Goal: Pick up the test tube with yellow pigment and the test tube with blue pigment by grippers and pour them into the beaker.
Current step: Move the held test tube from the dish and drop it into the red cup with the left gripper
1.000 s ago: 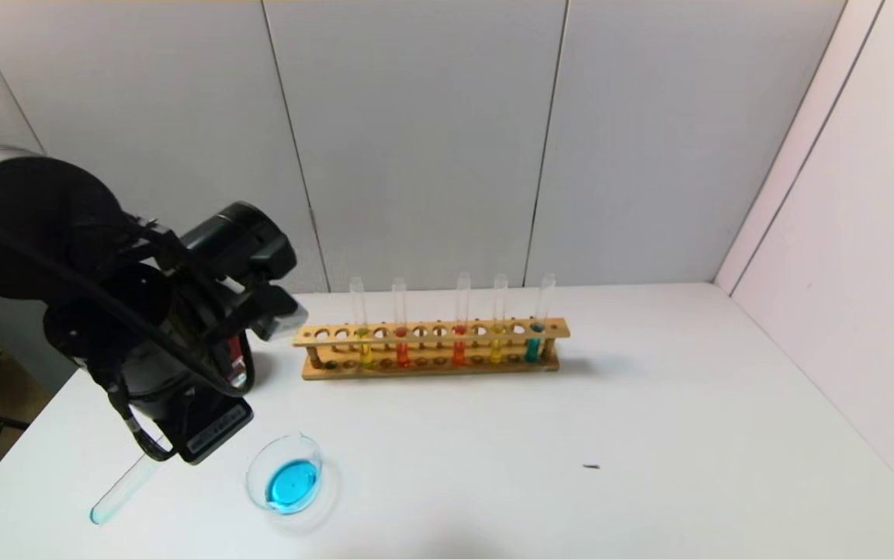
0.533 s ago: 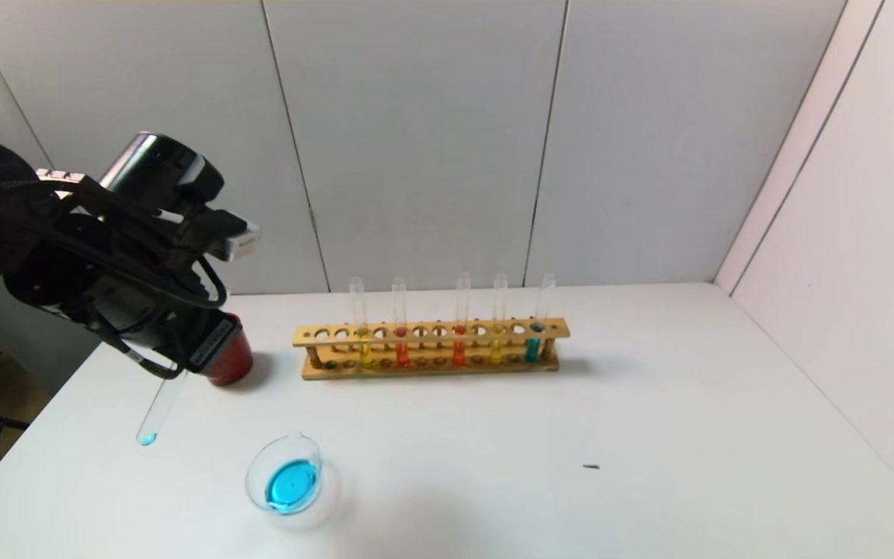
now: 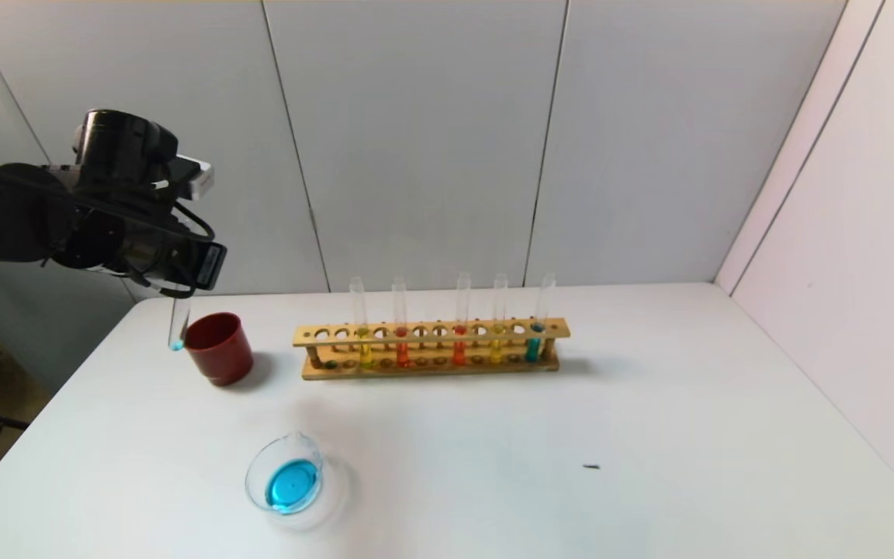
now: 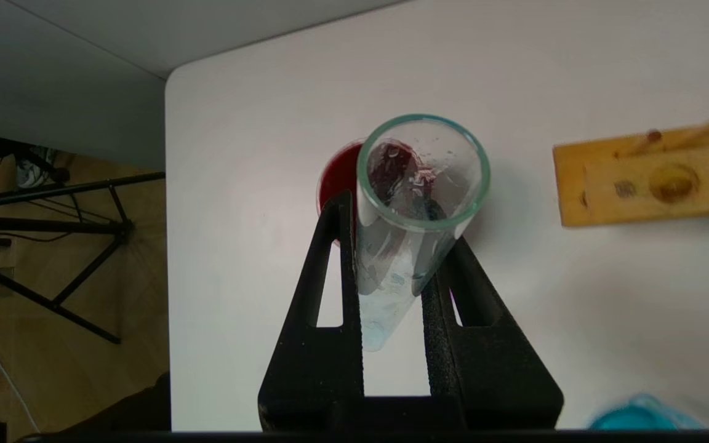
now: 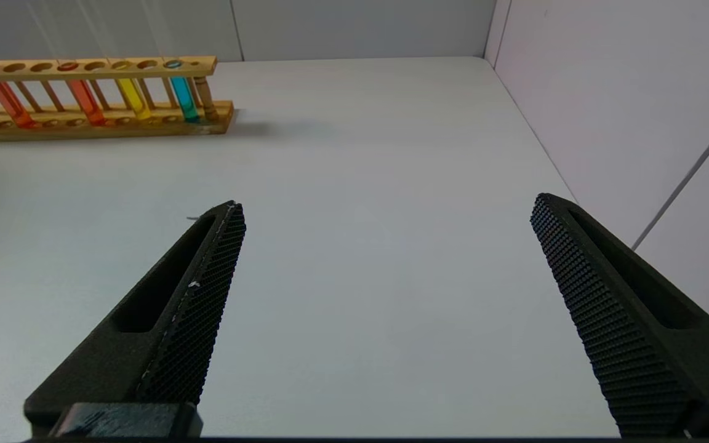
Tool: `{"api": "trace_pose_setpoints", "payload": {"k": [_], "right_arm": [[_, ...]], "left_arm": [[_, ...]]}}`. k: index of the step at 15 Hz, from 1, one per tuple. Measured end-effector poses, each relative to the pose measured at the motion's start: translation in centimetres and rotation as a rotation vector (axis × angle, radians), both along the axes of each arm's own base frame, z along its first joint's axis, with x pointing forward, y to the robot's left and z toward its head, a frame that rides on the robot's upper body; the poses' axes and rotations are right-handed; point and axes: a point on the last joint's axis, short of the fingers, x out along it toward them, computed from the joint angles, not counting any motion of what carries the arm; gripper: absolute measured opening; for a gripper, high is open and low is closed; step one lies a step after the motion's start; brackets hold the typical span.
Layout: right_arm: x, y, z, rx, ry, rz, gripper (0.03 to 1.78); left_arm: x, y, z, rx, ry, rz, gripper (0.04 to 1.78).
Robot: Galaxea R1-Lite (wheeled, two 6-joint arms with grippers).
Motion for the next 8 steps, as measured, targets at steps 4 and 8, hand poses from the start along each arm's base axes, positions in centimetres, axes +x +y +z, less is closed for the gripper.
{"api": "trace_pose_setpoints", "payload": {"k": [4,8], "right_arm": [[0.0,0.0,0.0,0.000,0.000,0.000,1.70],[0.0,0.0,0.0,0.000,0.000,0.000,1.70]], "left_arm": [[3.7,1.5,-1.1,-0.020,-0.130,0.053,0.32],[5.5,1.9,-2.8,-0.062,-0.175,0.088,0.32]]}}
